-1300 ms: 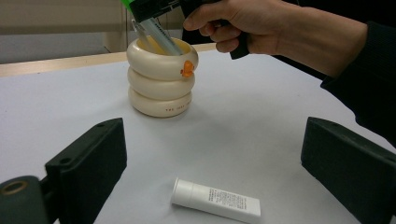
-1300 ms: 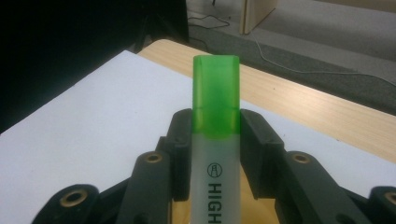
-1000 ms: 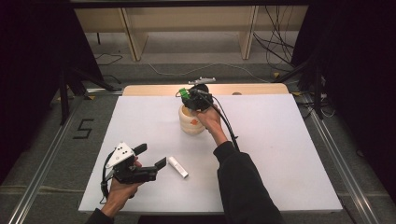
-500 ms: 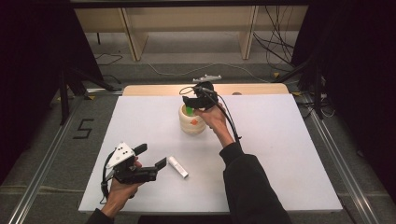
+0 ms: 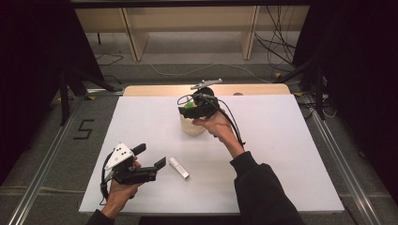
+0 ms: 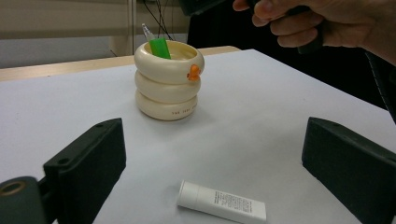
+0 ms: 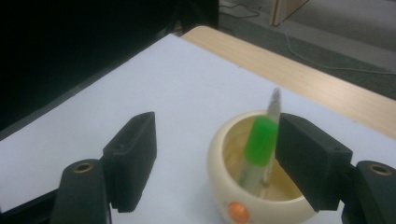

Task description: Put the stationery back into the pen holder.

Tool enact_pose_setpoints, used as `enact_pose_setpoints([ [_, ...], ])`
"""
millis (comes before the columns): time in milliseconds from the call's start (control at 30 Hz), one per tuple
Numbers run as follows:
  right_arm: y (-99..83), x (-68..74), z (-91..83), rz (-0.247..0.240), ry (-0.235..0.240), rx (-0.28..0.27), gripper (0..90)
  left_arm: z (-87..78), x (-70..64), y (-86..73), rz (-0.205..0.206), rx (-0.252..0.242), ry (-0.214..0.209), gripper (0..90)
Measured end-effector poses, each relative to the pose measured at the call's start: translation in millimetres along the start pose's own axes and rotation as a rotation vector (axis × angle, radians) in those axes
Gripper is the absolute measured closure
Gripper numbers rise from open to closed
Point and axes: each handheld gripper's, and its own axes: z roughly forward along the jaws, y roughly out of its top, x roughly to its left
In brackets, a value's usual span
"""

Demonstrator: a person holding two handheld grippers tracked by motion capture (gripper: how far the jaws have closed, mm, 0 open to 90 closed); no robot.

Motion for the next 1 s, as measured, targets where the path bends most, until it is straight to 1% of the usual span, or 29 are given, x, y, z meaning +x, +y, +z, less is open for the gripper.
enact_pose_setpoints([
  [133, -6.7, 9.0, -2.6, -0.018, 0.023, 0.035, 29.7, -0.7, 0.5, 0.2, -0.005, -0.003, 0.003, 5.3],
  [233, -12.3, 12.9, -2.9, -0.027, 0.037, 0.048, 29.5, -0.7, 0.2, 0.2, -0.007, -0.005, 0.004, 5.2],
  [433, -26.0, 20.2, -1.1, -0.045, 0.060, 0.094, 29.3, -1.0, 1.3, 0.2, -0.005, -0.004, 0.010, 5.1],
  [600, -36.1, 25.3, 0.3, -0.052, 0.074, 0.123, 29.3, -1.8, 1.8, 0.4, -0.011, -0.014, 0.019, 5.0],
  [700, -41.8, 28.8, 1.5, -0.045, 0.085, 0.136, 29.3, -2.1, 2.3, 0.6, -0.013, -0.017, 0.024, 4.9],
  [867, -51.3, 37.2, 4.7, -0.067, 0.108, 0.163, 29.3, -2.6, 2.6, 0.7, -0.020, -0.023, 0.029, 4.8],
  [1000, -57.2, 44.0, 8.7, -0.069, 0.122, 0.180, 29.4, -3.1, 3.1, 0.7, -0.022, -0.024, 0.032, 4.7],
])
